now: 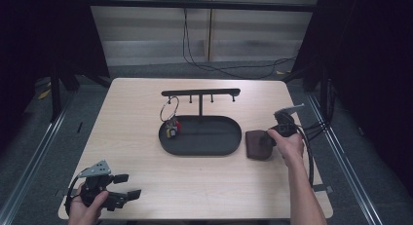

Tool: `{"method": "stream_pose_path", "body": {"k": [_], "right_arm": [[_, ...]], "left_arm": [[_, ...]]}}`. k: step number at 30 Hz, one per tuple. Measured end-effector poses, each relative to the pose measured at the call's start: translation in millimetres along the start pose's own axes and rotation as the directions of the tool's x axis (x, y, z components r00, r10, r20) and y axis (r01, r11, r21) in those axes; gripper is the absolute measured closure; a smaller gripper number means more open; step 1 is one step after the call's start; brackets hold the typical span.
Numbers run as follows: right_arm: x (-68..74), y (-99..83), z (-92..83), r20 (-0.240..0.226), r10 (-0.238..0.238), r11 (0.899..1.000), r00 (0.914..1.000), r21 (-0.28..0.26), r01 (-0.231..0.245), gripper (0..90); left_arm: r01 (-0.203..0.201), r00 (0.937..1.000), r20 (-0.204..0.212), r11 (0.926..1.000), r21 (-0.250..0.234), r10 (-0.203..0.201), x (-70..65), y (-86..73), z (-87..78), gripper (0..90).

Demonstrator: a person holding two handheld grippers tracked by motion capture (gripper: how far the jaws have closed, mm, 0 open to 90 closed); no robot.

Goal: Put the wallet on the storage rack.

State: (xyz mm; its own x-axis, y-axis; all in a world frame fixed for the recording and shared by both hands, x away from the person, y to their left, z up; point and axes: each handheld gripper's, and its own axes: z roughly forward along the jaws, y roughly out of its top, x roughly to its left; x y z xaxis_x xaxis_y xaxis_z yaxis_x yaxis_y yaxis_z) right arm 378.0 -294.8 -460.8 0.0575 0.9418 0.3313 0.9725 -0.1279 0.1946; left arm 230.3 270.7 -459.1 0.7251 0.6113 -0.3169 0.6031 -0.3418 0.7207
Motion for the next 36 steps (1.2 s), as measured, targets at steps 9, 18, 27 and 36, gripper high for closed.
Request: {"method": "stream_pose_path", "body": {"k": [9, 18, 27, 36], "right_arm": [[2.3, 0.1, -5.2, 0.015, 0.004, 1.0, 0.9999, -0.005, -0.004, 64.2], [8.9, -0.7, -12.8, 0.031, -0.029, 0.999, 0.9991, -0.025, 0.03, 68.5], [14.7, -0.6, -27.0, 0.049, -0.046, 0.998, 0.9977, -0.036, 0.048, 78.2], [31.5, 4.3, -40.6, 0.074, -0.082, 0.996, 0.9939, -0.039, 0.085, 83.1]], "left_arm": [[0.005, 1.0, 0.005, 1.0, -0.002, -0.005, 0.8, -0.2, -1.1, 17.1], [0.004, 1.0, 0.008, 1.0, -0.005, -0.004, 1.0, -0.1, -1.6, 17.1], [0.003, 1.0, 0.005, 1.0, -0.004, -0.003, 0.9, 0.1, -1.4, 17.1], [0.003, 0.9999, 0.01, 1.0, -0.007, -0.003, 1.5, 0.1, -1.8, 17.1]]}}
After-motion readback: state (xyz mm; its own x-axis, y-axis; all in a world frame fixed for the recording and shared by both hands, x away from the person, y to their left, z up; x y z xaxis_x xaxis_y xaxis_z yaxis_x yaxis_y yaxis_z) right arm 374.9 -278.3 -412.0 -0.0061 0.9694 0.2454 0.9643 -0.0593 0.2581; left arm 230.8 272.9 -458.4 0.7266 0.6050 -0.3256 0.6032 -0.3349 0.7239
